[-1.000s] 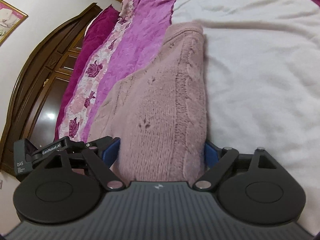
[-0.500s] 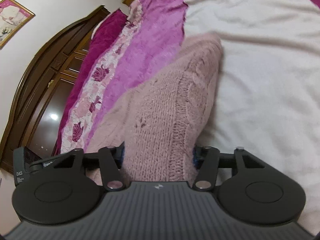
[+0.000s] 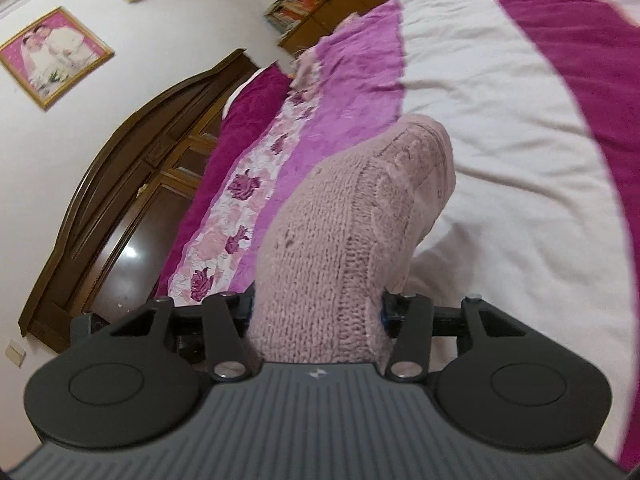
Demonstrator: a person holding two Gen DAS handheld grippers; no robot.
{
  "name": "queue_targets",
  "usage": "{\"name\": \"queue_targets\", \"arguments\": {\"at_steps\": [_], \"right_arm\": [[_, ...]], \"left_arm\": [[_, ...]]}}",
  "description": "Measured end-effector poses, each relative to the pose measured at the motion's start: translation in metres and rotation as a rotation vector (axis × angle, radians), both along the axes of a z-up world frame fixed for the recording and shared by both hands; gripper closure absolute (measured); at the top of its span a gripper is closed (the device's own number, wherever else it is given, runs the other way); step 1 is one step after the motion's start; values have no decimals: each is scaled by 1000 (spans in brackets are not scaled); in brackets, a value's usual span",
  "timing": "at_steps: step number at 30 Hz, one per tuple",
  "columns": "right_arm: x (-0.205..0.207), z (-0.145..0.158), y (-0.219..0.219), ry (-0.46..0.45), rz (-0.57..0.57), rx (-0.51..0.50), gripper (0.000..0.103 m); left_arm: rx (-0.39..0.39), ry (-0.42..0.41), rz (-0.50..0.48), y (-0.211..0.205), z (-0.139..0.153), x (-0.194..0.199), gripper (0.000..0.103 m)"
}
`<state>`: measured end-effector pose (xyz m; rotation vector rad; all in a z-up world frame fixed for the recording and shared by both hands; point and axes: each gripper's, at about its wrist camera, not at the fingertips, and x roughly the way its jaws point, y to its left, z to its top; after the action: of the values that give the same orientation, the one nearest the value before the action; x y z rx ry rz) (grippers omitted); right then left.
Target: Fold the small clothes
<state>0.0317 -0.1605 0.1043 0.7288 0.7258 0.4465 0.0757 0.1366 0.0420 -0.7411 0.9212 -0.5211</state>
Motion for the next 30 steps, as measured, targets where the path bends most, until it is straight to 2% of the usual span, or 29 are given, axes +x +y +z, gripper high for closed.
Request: {"name": "queue_targets", "arguments": {"at_steps": [5,8,11,14,17,20,23,26,30], "right_arm": [[-59,-12,-42,38,-52,-5,49],[-87,-29,-56,61,-65,-70,49],[-101,-57,-63,109,-76,-139,48],[-106,-86,-63,146,-83,-173,46],[-108,-102,-69,152,-105,-135,41],[-113,-103,-67,139,-109,-157,37],[-117,-96,-61,124,-121,-213,27],[-126,-83,-58,116,-142,-259,24],[-147,-67,-55,111,-176,-330,20]], "left_arm": [[60,0,-87,-43,-10,-35,69],[156,-14,-141,-63,-23,-52,69],[264,-23,-152,-74,-40,-62,68],[325,-32,-146,-77,-53,-68,63],[349,-49,-132,-72,-55,-73,53],[382,-49,-112,-74,-53,-74,45],[400,-35,-82,-69,-45,-82,43],[419,0,-42,-68,-37,-89,39],[513,-20,-22,-72,-24,-104,33]]}}
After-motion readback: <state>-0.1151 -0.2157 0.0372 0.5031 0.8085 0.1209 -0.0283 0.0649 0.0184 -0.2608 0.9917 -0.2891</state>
